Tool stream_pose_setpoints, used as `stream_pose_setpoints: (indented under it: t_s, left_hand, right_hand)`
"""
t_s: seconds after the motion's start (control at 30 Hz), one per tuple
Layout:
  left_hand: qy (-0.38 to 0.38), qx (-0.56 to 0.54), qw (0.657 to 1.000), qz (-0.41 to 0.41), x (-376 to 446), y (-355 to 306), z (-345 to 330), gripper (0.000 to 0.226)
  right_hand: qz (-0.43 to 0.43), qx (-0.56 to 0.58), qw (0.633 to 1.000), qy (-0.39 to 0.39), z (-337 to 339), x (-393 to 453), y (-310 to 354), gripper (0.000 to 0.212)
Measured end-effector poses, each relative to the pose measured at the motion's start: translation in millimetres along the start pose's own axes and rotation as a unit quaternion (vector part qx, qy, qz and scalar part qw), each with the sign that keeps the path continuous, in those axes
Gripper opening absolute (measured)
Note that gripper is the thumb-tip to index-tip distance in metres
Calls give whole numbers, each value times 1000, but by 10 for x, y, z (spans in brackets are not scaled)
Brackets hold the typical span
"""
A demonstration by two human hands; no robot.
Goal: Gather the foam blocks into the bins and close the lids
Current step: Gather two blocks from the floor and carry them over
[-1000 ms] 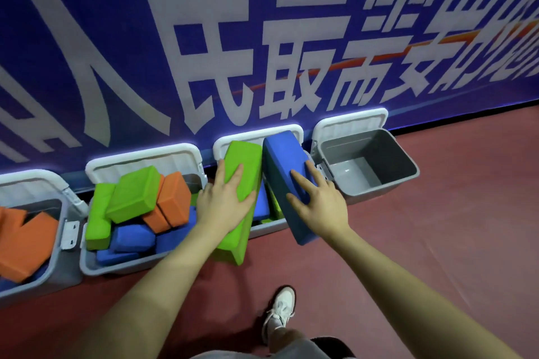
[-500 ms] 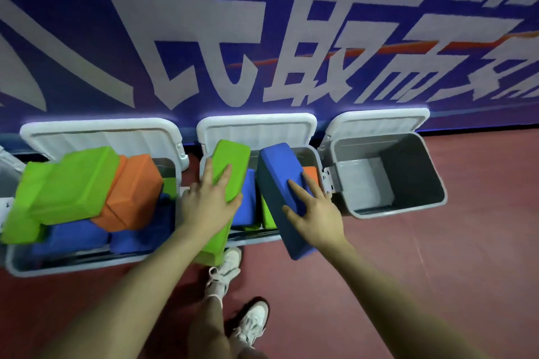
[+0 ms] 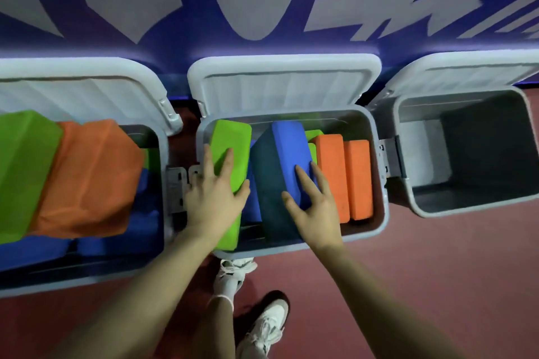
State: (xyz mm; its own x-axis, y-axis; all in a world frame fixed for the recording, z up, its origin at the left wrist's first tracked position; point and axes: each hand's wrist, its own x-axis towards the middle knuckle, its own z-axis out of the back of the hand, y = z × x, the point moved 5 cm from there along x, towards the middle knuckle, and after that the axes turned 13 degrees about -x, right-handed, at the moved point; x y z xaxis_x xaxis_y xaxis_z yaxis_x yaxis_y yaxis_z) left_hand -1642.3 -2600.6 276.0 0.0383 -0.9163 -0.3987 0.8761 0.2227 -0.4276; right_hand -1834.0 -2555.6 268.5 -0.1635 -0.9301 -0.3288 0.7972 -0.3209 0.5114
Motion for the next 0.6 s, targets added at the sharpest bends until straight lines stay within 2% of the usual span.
stream_pose_setpoints:
  t_s: [0.1, 0.2, 0.3, 0.4, 0.47, 0.6]
  left_hand:
    - [-33, -24, 999, -21, 130, -1, -138, 68]
    - [20, -51, 998, -13, 255, -60, -336, 68]
    - [78, -44, 995, -40, 311, -87, -598, 73]
    - [52, -51, 994, -77, 287, 9, -753, 75]
    - [35, -18, 996, -79, 247, 85, -797, 76]
    - [48, 36, 996, -63, 252, 138, -783, 74]
  right_hand:
    - [-7, 4, 1000, 0, -132, 106, -64, 58]
    - [7, -60, 998, 12, -248, 213, -130, 56]
    - [-36, -155, 985, 68, -323, 322, -299, 52]
    - [-32, -163, 982, 93, -377, 325, -384, 61]
    - [-11, -172, 979, 108, -452, 289, -380, 69]
    - [-6, -223, 964, 147, -599, 258, -421, 56]
